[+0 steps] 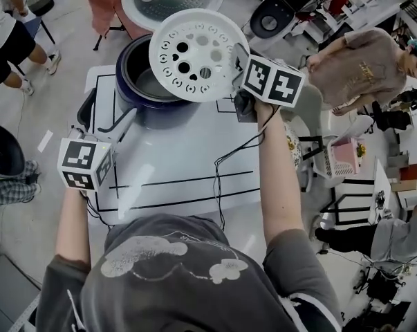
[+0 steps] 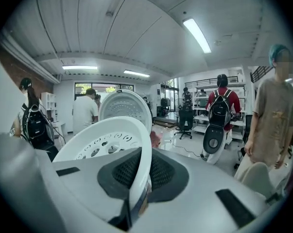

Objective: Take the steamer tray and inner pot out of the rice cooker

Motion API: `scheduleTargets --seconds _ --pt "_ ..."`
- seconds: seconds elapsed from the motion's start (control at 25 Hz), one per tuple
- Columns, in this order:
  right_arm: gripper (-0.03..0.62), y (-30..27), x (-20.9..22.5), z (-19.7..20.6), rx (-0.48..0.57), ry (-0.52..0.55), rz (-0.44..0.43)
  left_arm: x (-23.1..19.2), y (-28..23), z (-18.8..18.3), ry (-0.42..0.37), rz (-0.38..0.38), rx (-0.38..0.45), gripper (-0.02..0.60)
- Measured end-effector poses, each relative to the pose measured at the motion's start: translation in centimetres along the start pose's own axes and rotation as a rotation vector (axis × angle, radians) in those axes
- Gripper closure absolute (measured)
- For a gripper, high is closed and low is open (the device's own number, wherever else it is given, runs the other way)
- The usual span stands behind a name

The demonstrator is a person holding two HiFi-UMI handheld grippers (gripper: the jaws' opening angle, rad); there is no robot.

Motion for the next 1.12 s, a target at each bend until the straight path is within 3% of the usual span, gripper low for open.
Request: scheduleTargets --seconds 0.32,0.68,1.12 --pt "0.553 7.4 6.0 4.0 0.007 -0.129 0.05 3.9 0.1 -0.4 -0.006 0.03 0.005 0.149" --pt "0.553 10.5 11.9 11.4 -0.026 -0.243 0.136 7.6 0.0 1.1 -0.022 0.04 -0.028 0.149" --pt "0.553 11.3 18.5 21.5 -0.104 -0.25 0.293 10.5 0.1 3.6 -0.007 0.055 -0.088 0.149"
Point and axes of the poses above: the fingertips, and each gripper's own axes: y backward along the fingers, x to its right, z out of its underside, the point moved 5 cm from there along y, backward along the fingers, and after that the axes turned 15 degrees about -y, right-handed, at the moved point
